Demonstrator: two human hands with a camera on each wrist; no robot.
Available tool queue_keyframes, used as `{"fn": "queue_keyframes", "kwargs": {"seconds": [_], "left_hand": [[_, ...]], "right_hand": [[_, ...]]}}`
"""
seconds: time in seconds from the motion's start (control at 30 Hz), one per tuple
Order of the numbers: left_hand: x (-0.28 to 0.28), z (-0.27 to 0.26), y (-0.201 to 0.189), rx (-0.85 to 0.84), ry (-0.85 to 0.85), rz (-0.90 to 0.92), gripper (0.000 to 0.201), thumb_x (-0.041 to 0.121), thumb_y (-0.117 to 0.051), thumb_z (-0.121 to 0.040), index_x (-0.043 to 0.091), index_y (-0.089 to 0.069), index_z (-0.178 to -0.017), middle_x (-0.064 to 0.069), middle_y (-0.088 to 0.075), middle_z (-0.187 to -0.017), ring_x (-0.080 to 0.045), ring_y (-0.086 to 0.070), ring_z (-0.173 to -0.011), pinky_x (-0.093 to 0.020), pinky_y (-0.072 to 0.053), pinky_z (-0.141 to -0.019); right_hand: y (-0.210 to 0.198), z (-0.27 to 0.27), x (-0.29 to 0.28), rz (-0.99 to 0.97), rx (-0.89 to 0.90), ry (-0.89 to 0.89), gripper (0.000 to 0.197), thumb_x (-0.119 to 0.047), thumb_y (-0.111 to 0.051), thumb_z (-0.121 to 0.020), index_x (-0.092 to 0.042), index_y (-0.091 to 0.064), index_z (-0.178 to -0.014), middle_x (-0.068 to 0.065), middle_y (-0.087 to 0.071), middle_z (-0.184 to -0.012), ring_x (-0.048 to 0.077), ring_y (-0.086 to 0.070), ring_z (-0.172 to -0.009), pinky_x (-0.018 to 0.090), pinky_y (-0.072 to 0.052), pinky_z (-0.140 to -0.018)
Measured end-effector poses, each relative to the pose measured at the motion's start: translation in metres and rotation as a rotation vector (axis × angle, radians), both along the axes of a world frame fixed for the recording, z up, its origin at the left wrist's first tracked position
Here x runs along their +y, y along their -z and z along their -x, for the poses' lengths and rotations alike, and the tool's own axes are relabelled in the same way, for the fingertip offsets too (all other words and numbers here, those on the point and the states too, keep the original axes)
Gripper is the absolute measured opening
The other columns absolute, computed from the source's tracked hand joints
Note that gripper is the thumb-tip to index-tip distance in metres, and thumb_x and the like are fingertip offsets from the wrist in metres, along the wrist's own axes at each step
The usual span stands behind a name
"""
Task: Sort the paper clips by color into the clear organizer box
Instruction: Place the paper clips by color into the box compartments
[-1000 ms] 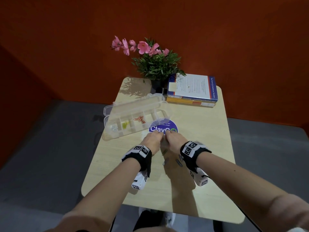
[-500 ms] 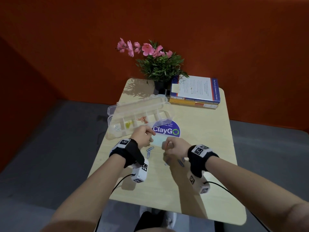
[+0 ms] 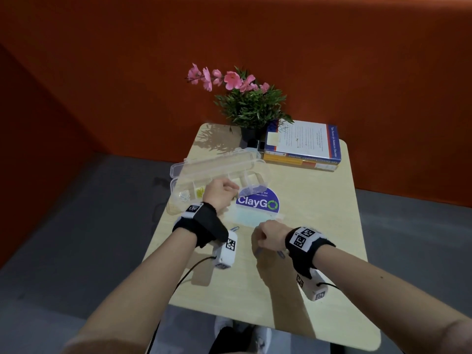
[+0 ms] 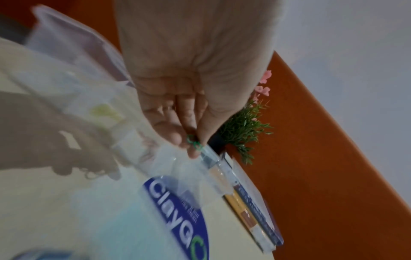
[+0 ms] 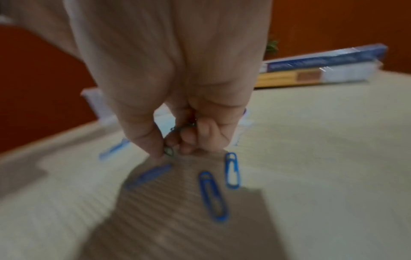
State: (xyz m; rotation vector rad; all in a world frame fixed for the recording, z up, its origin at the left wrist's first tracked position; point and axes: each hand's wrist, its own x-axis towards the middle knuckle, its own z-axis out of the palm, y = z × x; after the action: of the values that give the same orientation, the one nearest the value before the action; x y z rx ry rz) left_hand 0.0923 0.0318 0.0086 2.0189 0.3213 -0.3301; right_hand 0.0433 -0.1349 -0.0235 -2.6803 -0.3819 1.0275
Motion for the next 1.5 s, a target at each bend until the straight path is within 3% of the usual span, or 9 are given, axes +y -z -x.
{"fn": "queue_keyframes", "kwargs": {"seconds": [0.13, 0.33, 0.53, 0.67, 0.87, 0.97, 1.07, 1.27, 1.5], "left_hand": [[-0.005, -0.034, -0.01, -0.066, -0.121, -0.054, 0.018, 0.005, -0.057, -0.088, 0.011, -0.071, -0.079, -0.016, -0.072, -0.088, -0.029, -0.067, -0.076, -0.041, -0.06, -0.082], [-0.012, -0.055, -0.012, -0.05, -0.074, -0.208, 0.025, 0.007, -0.051, -0.091, 0.005, -0.075, -0.097, -0.017, -0.074, -0.107, -0.035, -0.068, -0.101, -0.042, -0.057, -0.091], [0.004, -0.037, -0.02, -0.144, -0.039, -0.303, 0.024, 0.016, -0.05, -0.092, 0.015, -0.071, -0.102, -0.007, -0.071, -0.114, -0.028, -0.063, -0.108, -0.033, -0.049, -0.092], [0.021, -0.011, -0.017, -0.239, 0.003, -0.333, 0.019, 0.021, -0.055, -0.09, 0.016, -0.068, -0.102, -0.005, -0.071, -0.107, -0.024, -0.064, -0.101, -0.036, -0.052, -0.091], [0.038, 0.03, 0.003, -0.242, 0.039, -0.357, 0.017, 0.016, -0.054, -0.09, 0.013, -0.068, -0.1, -0.005, -0.069, -0.104, -0.024, -0.063, -0.098, -0.035, -0.051, -0.088], [0.046, 0.044, 0.013, -0.22, 0.025, -0.364, 0.017, 0.015, -0.055, -0.09, 0.013, -0.069, -0.099, -0.005, -0.069, -0.102, -0.023, -0.063, -0.097, -0.033, -0.048, -0.085], [0.053, 0.051, 0.02, -0.174, -0.014, -0.342, 0.016, 0.018, -0.055, -0.09, 0.017, -0.068, -0.099, 0.0, -0.066, -0.095, -0.022, -0.063, -0.094, -0.033, -0.049, -0.084], [0.054, 0.053, 0.024, -0.075, 0.092, -0.377, 0.015, 0.019, -0.056, -0.088, 0.018, -0.067, -0.097, 0.003, -0.062, -0.087, -0.024, -0.063, -0.09, -0.033, -0.052, -0.082], [0.034, 0.064, 0.033, 0.112, 0.448, -0.414, 0.052, 0.002, -0.066, -0.071, 0.016, -0.054, -0.119, -0.003, -0.051, -0.113, -0.024, -0.058, -0.103, -0.036, -0.053, -0.09]], "right_hand": [[0.003, -0.002, -0.014, -0.417, 0.119, 0.489, 0.02, -0.014, -0.062, -0.081, -0.016, -0.052, -0.063, 0.0, -0.057, -0.07, 0.012, -0.048, -0.057, 0.018, -0.034, -0.05], [-0.01, -0.01, -0.024, -0.93, 0.39, 1.005, 0.015, 0.003, -0.05, -0.09, -0.007, -0.055, -0.08, 0.013, -0.057, -0.071, 0.017, -0.049, -0.055, 0.02, -0.041, -0.048], [-0.033, -0.044, -0.015, -0.994, 0.444, 1.14, 0.026, 0.007, -0.025, -0.094, -0.004, -0.045, -0.08, 0.01, -0.041, -0.067, 0.02, -0.042, -0.058, 0.023, -0.035, -0.046], [-0.046, -0.083, 0.007, -1.002, 0.439, 1.095, 0.018, -0.001, -0.035, -0.097, -0.006, -0.043, -0.081, 0.007, -0.042, -0.065, 0.018, -0.042, -0.056, 0.024, -0.041, -0.042], [-0.051, -0.122, 0.052, -0.724, 0.205, 0.876, 0.022, -0.002, -0.042, -0.093, 0.003, -0.06, -0.081, 0.015, -0.065, -0.071, 0.027, -0.066, -0.069, 0.043, -0.058, -0.083], [-0.047, -0.127, 0.056, -0.579, 0.095, 0.717, 0.03, -0.008, -0.049, -0.089, 0.004, -0.063, -0.112, 0.014, -0.071, -0.103, 0.026, -0.07, -0.088, 0.029, -0.058, -0.068], [-0.053, -0.126, 0.061, -0.45, 0.013, 0.583, 0.037, -0.009, -0.053, -0.089, 0.002, -0.057, -0.124, 0.017, -0.064, -0.12, 0.021, -0.06, -0.081, 0.017, -0.049, -0.055], [-0.066, -0.116, 0.063, -0.348, -0.088, 0.5, 0.042, -0.006, -0.041, -0.093, -0.001, -0.051, -0.133, 0.018, -0.054, -0.136, 0.033, -0.053, -0.124, 0.037, -0.047, -0.101], [-0.056, -0.045, 0.012, -0.496, -0.09, 0.619, 0.024, 0.001, -0.041, -0.086, -0.015, -0.057, -0.081, 0.007, -0.06, -0.088, 0.027, -0.061, -0.08, 0.041, -0.057, -0.078]]}}
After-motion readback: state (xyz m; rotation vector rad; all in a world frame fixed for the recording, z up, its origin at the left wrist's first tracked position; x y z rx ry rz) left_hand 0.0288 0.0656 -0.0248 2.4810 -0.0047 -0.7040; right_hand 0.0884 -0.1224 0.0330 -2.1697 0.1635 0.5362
